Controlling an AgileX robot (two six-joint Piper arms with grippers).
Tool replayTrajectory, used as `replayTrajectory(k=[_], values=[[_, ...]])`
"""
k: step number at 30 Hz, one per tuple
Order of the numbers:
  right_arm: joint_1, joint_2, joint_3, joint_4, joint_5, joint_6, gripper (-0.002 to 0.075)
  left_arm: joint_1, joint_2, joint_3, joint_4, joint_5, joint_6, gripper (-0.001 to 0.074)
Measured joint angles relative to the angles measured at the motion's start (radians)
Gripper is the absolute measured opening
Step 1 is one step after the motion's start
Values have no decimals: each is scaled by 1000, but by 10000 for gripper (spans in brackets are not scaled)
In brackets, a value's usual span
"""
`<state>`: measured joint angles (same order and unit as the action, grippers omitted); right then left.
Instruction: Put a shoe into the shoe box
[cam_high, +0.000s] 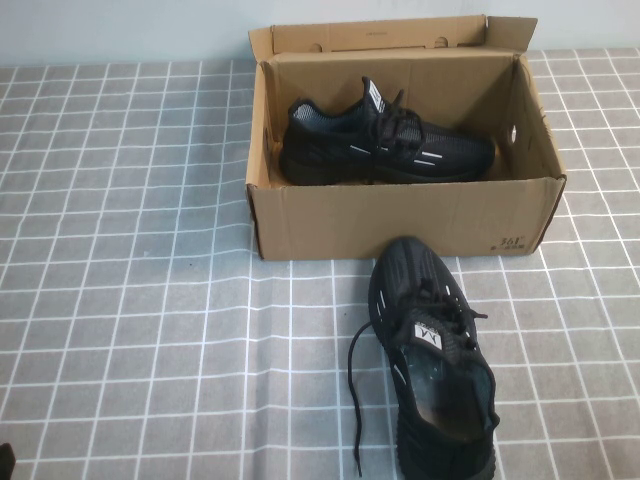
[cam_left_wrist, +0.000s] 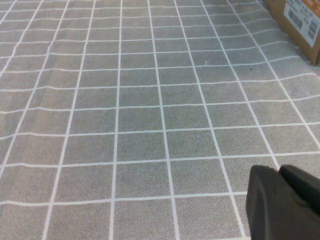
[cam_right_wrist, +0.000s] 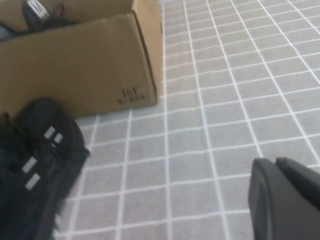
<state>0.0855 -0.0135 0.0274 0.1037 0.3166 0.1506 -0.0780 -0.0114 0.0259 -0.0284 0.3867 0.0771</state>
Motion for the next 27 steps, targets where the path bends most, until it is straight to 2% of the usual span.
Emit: replayTrajectory(k=[5,10,15,20,27], values=[[0,0,0,197,-73,0,-16,0,0,0,0,0,0,0],[0,0,0,536,-198,-12,-16,0,0,0,0,0,0,0],[0,0,0,653,-232,-18,-16,0,0,0,0,0,0,0],[0,0,-24,705,-106,-18,-16,0,0,0,0,0,0,0],[0,186,-274,604,227,-72,-16,0,0,0,0,0,0,0]])
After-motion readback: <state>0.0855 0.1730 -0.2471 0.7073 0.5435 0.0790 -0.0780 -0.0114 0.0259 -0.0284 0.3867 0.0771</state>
